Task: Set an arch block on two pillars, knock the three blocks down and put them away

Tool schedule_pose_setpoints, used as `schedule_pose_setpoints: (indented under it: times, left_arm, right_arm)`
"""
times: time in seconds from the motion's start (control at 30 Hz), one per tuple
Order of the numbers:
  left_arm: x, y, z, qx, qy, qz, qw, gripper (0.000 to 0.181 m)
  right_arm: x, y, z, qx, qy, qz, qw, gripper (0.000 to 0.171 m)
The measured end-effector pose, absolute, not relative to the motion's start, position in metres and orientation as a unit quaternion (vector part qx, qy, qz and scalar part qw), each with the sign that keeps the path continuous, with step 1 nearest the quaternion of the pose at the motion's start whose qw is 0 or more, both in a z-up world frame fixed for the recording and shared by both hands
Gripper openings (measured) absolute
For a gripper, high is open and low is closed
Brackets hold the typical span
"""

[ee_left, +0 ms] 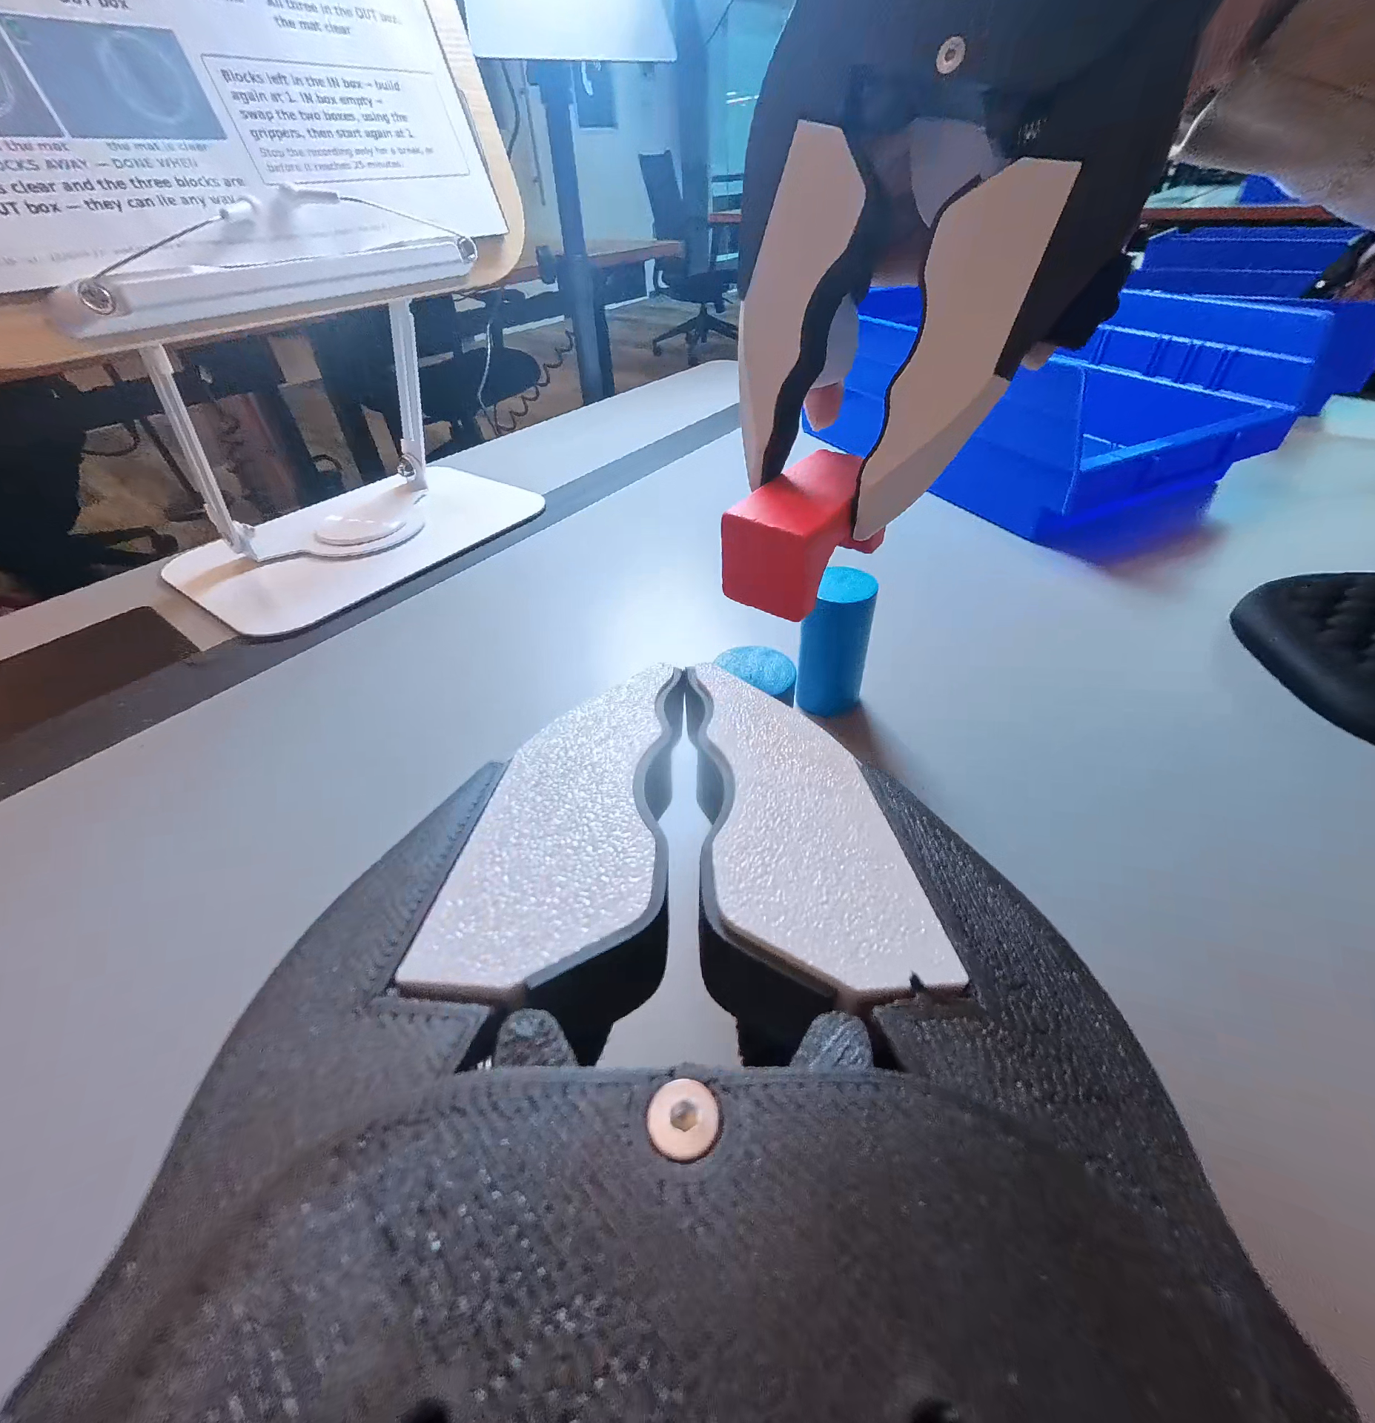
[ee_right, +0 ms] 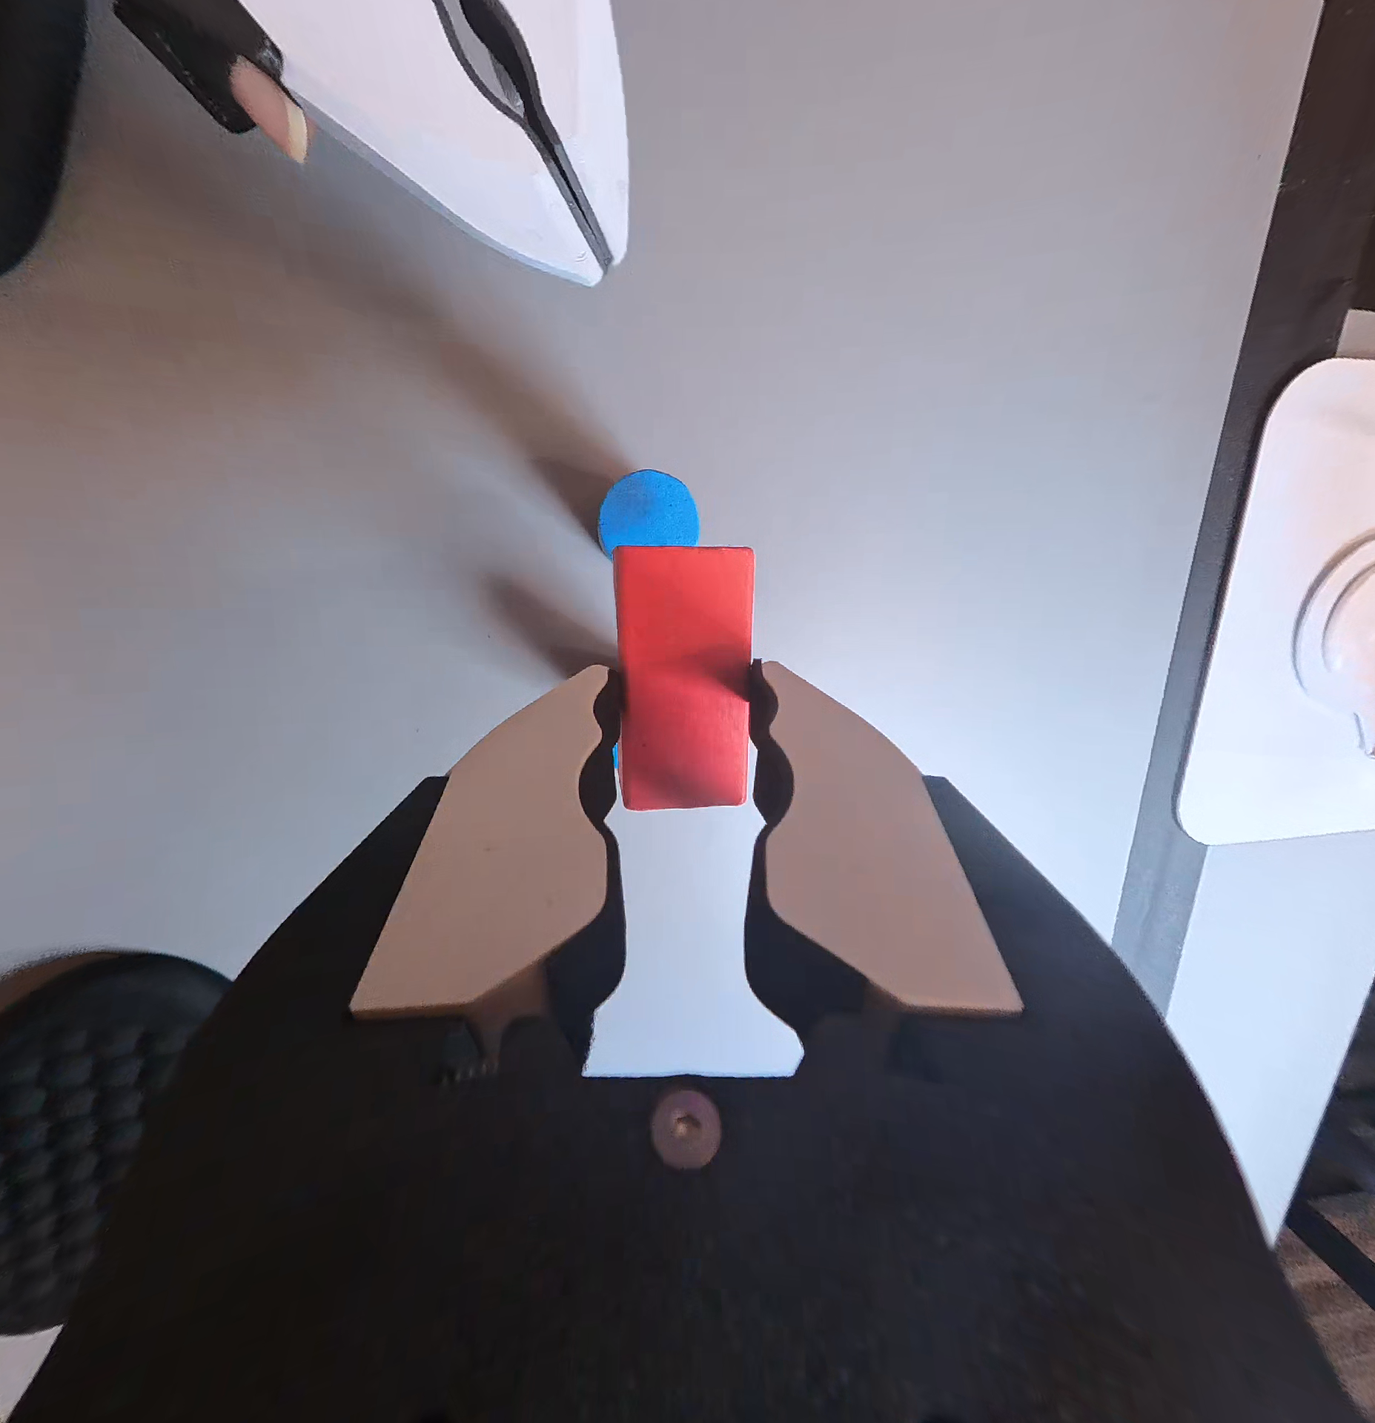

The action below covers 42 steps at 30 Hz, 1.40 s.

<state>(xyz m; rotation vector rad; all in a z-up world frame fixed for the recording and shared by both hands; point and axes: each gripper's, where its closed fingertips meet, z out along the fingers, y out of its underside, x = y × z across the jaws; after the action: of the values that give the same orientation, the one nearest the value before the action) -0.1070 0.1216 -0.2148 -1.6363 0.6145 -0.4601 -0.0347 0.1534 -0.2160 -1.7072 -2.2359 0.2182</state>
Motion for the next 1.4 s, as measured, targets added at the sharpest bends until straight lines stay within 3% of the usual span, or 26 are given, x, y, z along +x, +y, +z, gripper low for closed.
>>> schedule_pose_setpoints:
  times: [1.07, 1.4]
  left_arm:
    - [-0.096, 0.119, -0.233, -0.722, 0.305, -0.180, 0.594, 0.000]
    - [-0.096, 0.118, -0.233, -0.722, 0.307, -0.181, 0.594, 0.000]
  right_arm:
    - [-0.037, 0.157, -0.235, -0.587, -0.786, 0.083, 0.175, 0.033]
    - [-0.043, 0.149, -0.200, -0.587, -0.756, 0.139, 0.255, 0.039]
